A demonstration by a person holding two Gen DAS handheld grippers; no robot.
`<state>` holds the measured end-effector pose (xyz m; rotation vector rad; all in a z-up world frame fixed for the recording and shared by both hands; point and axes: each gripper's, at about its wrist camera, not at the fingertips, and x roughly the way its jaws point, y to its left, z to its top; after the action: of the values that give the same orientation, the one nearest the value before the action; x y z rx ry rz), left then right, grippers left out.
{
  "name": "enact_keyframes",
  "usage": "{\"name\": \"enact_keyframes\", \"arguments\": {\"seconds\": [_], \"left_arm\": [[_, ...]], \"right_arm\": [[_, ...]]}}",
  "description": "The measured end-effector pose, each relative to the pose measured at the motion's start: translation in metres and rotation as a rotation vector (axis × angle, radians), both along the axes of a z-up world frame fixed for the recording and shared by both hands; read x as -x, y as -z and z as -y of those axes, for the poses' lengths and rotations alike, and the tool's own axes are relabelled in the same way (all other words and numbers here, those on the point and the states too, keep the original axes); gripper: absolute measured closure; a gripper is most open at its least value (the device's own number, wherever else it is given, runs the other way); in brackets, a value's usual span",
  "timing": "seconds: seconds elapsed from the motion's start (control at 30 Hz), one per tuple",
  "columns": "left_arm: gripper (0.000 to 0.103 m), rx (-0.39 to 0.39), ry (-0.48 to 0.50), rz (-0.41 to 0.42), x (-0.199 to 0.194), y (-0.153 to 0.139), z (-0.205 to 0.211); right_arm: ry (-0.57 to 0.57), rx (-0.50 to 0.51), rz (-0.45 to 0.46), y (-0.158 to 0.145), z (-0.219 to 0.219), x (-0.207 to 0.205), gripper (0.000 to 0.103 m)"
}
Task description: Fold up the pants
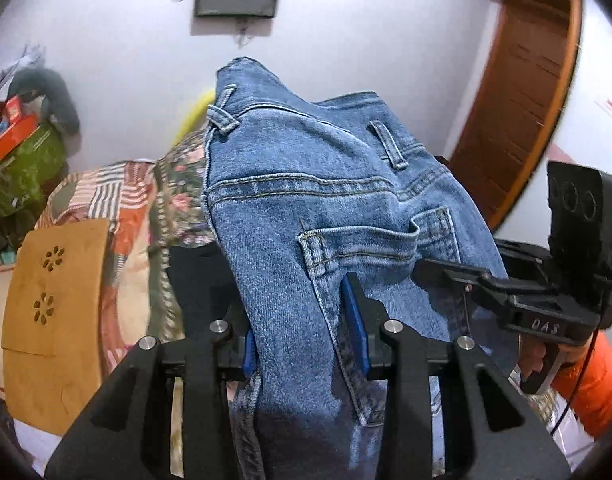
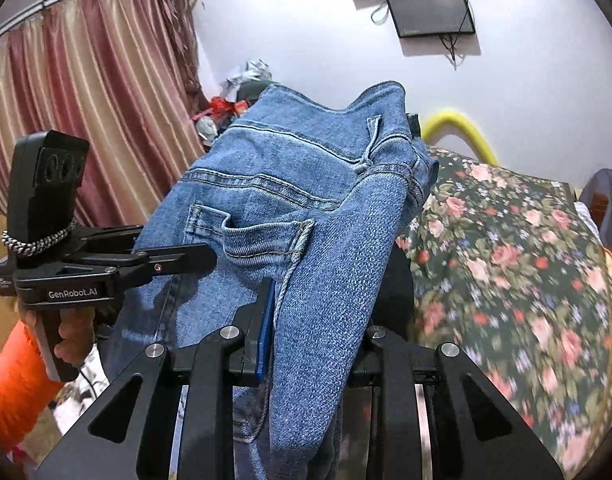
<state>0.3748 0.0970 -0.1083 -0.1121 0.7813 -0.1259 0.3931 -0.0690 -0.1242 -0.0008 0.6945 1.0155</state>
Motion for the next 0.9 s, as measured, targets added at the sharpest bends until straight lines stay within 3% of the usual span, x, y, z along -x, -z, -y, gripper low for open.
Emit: {"name": "enact_keyframes", "arguments": {"seconds": [0.3, 0.6, 0.77, 0.9], "left_arm": [[0.069, 0.029, -0.079, -0.072, -0.088, 0.082, -0.070], [0.069, 0.078, -0.098, -0.291, -0.130, 0.209, -0.097], [0.067, 0.085, -0.097, -0.245, -0.114, 0.204, -0.095], [0.067, 0.057, -0.125, -0.260, -0.092, 0.187, -0.096]], "right_arm": [[0.019, 0.111, -0.085, 0.066, -0.079, -0.080, 0.080], [0.033, 0.338, -0.225, 0.157, -0.120, -0.117, 0.075], [0.118, 0.331, -0.282, 0.155, -0.096, -0.111, 0.063], [0.159, 0.374, -0.227, 0.136, -0.078, -0.093, 0.063]]}}
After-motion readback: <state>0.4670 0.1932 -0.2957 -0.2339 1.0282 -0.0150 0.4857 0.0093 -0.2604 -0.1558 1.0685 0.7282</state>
